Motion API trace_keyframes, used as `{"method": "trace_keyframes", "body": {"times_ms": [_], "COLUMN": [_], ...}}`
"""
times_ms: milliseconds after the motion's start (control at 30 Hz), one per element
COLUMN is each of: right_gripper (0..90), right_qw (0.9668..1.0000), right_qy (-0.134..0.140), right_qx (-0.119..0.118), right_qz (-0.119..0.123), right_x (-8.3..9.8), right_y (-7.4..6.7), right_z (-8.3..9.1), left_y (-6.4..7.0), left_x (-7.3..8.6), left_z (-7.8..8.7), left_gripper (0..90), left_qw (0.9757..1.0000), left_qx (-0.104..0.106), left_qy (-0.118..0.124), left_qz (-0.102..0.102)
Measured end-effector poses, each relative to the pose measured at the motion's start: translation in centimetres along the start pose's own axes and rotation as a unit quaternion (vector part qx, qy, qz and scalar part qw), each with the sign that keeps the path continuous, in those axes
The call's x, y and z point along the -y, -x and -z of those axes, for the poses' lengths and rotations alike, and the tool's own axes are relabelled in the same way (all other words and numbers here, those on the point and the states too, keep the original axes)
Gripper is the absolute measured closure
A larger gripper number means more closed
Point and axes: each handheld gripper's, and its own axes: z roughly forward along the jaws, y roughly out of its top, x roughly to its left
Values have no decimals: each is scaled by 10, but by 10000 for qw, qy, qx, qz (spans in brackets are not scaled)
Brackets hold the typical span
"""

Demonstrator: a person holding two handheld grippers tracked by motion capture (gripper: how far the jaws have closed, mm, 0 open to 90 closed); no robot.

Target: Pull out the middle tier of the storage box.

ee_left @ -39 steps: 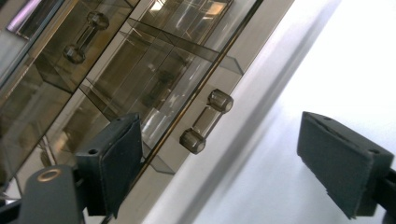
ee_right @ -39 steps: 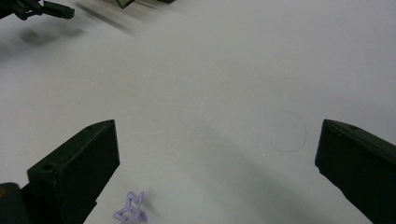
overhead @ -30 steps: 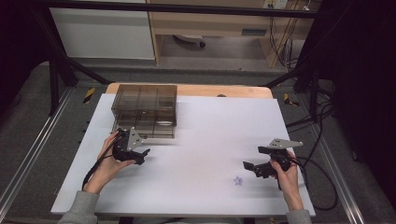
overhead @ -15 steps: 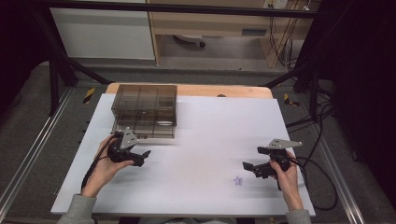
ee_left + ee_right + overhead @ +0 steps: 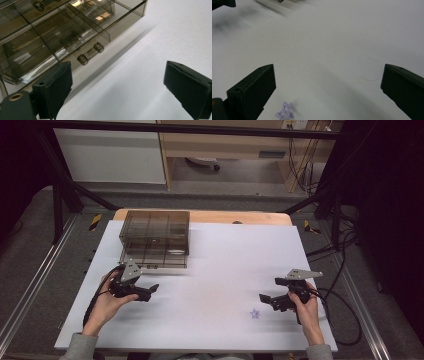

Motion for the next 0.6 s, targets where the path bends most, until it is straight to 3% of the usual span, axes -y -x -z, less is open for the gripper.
{"method": "trace_keyframes", "body": {"times_ms": [400,600], "right_gripper": [5,5], "right_qw": [10000,9999], "right_qy": [-36,-90], "right_qx": [-50,-128], "right_qz": [-20,10], "right_x": [0,0], "right_y": [0,-1], "right_z": [0,-1], "left_y": [-3,-4], "left_x": [10,13], "left_z": [8,11], "left_gripper": [83,84], "left_qw": [9987,9981], "left_qx": [291,367], "left_qy": [159,196], "left_qz": [375,463]}}
